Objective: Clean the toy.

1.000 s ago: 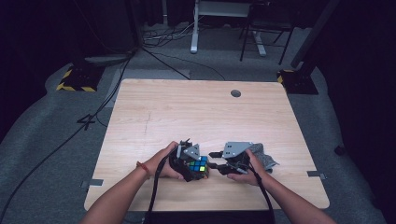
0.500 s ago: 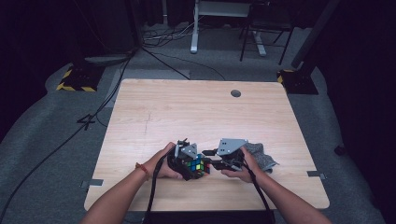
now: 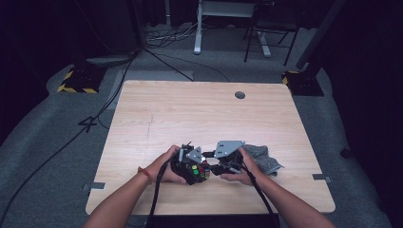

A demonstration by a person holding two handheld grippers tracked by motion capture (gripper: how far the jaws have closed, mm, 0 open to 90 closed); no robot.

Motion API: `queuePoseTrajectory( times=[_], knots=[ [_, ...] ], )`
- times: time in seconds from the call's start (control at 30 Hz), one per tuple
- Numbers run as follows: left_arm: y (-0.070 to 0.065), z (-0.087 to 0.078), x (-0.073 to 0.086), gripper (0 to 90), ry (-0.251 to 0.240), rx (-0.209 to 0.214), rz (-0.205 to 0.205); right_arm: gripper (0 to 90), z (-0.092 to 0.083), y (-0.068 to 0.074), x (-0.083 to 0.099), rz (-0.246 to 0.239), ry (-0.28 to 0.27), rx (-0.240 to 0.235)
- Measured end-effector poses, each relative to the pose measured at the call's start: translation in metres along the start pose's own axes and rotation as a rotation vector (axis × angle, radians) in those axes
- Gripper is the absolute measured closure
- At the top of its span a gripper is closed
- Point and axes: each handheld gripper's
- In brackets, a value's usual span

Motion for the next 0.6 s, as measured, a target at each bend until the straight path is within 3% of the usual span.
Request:
queuePoseTrajectory(
  times=[0.17,0.23,0.33,0.5,0.6],
  knots=[
    [-0.006,-0.008,0.001,24.0,0.012,-0.035,-0.007,53.4,-0.006,-0.006,0.005,0.009,0.001,0.000],
    [-0.010,-0.011,0.002,21.2,0.012,-0.076,-0.004,52.1,-0.008,-0.009,0.008,0.021,0.006,0.001],
    [-0.011,-0.016,0.007,18.1,0.016,-0.109,-0.023,49.5,-0.010,-0.010,0.011,0.013,0.012,-0.022],
    [-0.010,-0.025,0.017,16.7,-0.001,-0.129,-0.058,46.5,-0.007,-0.006,0.017,-0.005,0.028,-0.079],
    [-0.008,-0.028,0.021,16.9,0.012,-0.148,-0.060,46.2,-0.005,-0.004,0.017,-0.020,0.027,-0.112]
  ],
)
Point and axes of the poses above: each handheld gripper's, and its own axes: z roughly forward along the jaws, x roughly out of its underside, y roughly to its left, and after that the axes turned 15 degrees about x, right-handed
